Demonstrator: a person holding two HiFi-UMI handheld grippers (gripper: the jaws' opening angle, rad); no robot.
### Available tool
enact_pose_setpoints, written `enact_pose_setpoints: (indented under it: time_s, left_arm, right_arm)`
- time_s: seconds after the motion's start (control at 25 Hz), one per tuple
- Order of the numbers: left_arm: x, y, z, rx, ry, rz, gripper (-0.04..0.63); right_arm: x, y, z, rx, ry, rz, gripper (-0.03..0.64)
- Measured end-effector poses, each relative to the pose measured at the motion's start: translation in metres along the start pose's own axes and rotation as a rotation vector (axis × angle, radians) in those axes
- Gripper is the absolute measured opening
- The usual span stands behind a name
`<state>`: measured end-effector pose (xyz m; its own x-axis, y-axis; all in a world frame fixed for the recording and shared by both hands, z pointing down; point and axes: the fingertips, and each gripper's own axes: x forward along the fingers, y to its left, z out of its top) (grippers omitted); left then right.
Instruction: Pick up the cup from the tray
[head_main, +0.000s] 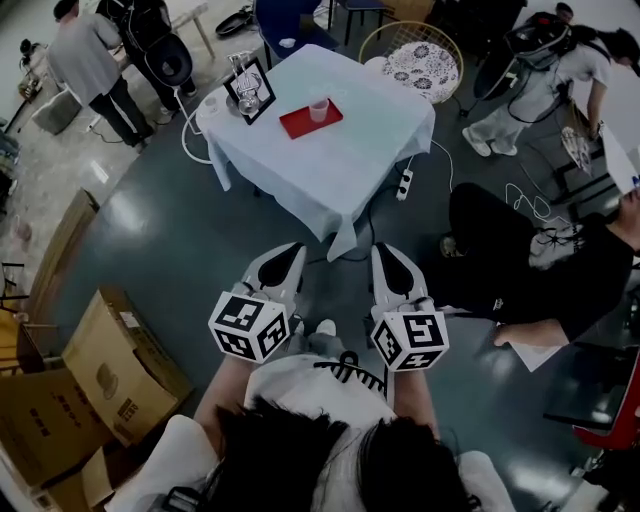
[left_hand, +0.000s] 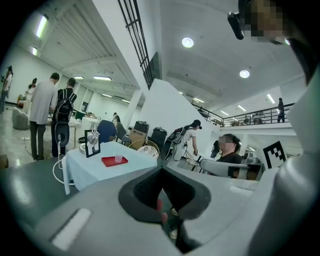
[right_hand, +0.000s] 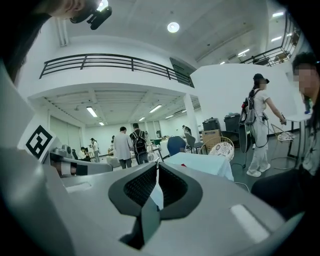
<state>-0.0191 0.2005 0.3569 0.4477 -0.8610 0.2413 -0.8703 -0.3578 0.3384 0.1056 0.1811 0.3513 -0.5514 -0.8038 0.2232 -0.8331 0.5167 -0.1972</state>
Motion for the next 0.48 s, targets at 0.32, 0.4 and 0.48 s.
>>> enact_pose_setpoints:
  time_s: [0.32, 0.4, 0.48]
  left_arm:
    - [0.01, -0.008, -0.005, 0.05, 0.012, 0.032, 0.001]
    - [0.011, -0.003, -0.007, 0.052, 0.019, 0.041, 0.001]
    - [0.014, 0.002, -0.007, 0.04, 0.016, 0.047, 0.001]
  right_arm:
    - [0.011, -0.004, -0.007, -0.026, 0.047, 0.114, 0.066]
    - [0.017, -0.003, -0.006, -0.029, 0.041, 0.125, 0.071]
    - [0.023, -0.002, -0.003, -0.029, 0.029, 0.135, 0.082]
